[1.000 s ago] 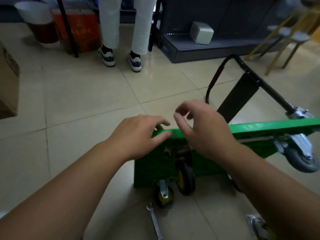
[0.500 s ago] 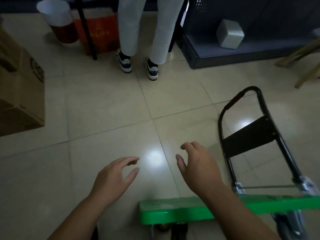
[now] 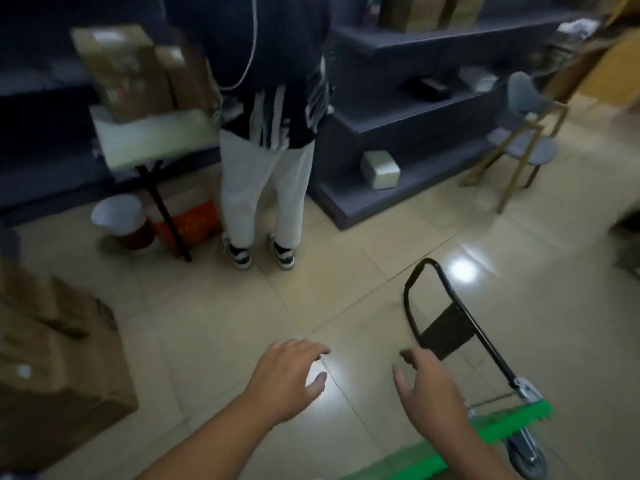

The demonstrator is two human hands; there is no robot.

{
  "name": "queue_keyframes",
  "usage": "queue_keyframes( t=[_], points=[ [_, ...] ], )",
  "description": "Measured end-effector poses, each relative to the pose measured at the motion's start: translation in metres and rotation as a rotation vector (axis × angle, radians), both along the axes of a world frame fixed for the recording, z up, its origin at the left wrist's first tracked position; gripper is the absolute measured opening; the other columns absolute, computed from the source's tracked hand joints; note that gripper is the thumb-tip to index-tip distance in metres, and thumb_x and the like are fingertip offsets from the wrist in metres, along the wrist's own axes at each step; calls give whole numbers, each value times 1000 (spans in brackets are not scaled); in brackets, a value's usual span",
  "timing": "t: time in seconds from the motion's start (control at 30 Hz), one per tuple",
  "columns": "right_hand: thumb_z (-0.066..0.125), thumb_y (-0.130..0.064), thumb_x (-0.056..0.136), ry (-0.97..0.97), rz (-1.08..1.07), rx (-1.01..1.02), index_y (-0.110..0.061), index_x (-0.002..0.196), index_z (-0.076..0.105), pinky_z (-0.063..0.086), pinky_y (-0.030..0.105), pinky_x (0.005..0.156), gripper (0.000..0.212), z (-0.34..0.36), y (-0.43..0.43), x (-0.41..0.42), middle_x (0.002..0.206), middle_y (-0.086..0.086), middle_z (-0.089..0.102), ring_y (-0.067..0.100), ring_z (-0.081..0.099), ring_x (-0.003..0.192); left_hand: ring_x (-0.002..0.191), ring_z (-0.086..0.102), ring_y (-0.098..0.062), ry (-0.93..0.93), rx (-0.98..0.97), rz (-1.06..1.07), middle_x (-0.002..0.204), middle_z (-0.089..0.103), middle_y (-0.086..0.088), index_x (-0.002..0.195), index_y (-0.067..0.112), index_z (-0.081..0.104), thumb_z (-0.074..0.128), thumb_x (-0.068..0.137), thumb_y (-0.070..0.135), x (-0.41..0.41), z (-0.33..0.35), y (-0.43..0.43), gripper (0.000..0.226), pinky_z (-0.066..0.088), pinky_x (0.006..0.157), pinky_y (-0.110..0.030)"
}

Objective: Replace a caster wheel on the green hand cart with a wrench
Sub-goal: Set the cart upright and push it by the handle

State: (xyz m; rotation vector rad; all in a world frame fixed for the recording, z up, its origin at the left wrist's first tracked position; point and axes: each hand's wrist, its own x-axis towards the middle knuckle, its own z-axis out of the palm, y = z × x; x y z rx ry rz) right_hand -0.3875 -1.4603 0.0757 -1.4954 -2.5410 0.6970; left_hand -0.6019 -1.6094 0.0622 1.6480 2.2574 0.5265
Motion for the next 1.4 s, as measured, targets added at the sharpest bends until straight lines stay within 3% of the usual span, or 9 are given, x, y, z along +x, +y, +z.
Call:
queue_keyframes(
  t=[0.13, 0.4, 0.77, 0.93, 1.1, 1.23, 1.4],
  points=[
    [61, -35, 94, 164, -90, -15, -24, 112, 60, 50, 33, 86, 21, -2, 41, -45, 106, -11, 60, 13, 58, 105, 96, 66, -7, 115, 47, -78, 105, 70, 19, 117, 36, 68, 55, 85, 51, -30, 13, 63, 38, 49, 86, -26],
    [59, -34, 97, 226, -295, -188, -23, 113, 59, 51, 30, 82, 19, -56, 145, -105, 104, -11, 55, 12, 58, 102, 89, 60, -8, 192, 33, -227, 102, 62, 14, 117, 31, 67, 61, 83, 46, -105, -15, 190, 37, 49, 73, -25],
    [51, -42, 98, 43, -490, -184, -28, 123, 55, 45, 27, 86, 29, -39, 263, -81, 116, -12, 55, 10, 54, 110, 83, 62, -9, 163, -37, -635, 96, 62, 17, 112, 34, 69, 63, 78, 48, -113, -19, 383, 37, 51, 70, -26],
    [49, -41, 98, 25, -725, -179, -29, 123, 53, 42, 25, 80, 28, -37, 309, -61, 114, -11, 54, 11, 54, 106, 82, 59, -7, 197, -1, -893, 94, 60, 19, 108, 39, 69, 63, 77, 50, -93, -14, 503, 34, 48, 70, -24],
    [52, -38, 97, 186, -1051, -226, -30, 122, 56, 47, 27, 91, 27, -73, 339, -49, 119, -12, 57, 9, 54, 110, 83, 62, -9, 291, -104, -1252, 95, 65, 17, 111, 39, 70, 59, 81, 54, -39, -33, 598, 36, 51, 71, -25],
    [52, -39, 97, 325, -1276, -288, -29, 118, 56, 46, 26, 88, 24, -140, 383, -42, 116, -12, 58, 11, 55, 111, 81, 59, -8, 274, -133, -1526, 94, 64, 17, 111, 39, 70, 63, 81, 52, 27, -71, 658, 33, 51, 68, -24],
    [56, -38, 96, 613, -1597, -459, -29, 113, 58, 51, 28, 85, 19, -243, 445, -51, 108, -13, 61, 9, 60, 102, 91, 58, -6, 273, -155, -1678, 102, 64, 18, 116, 38, 68, 61, 84, 48, 81, -159, 720, 34, 50, 78, -23]
  ],
)
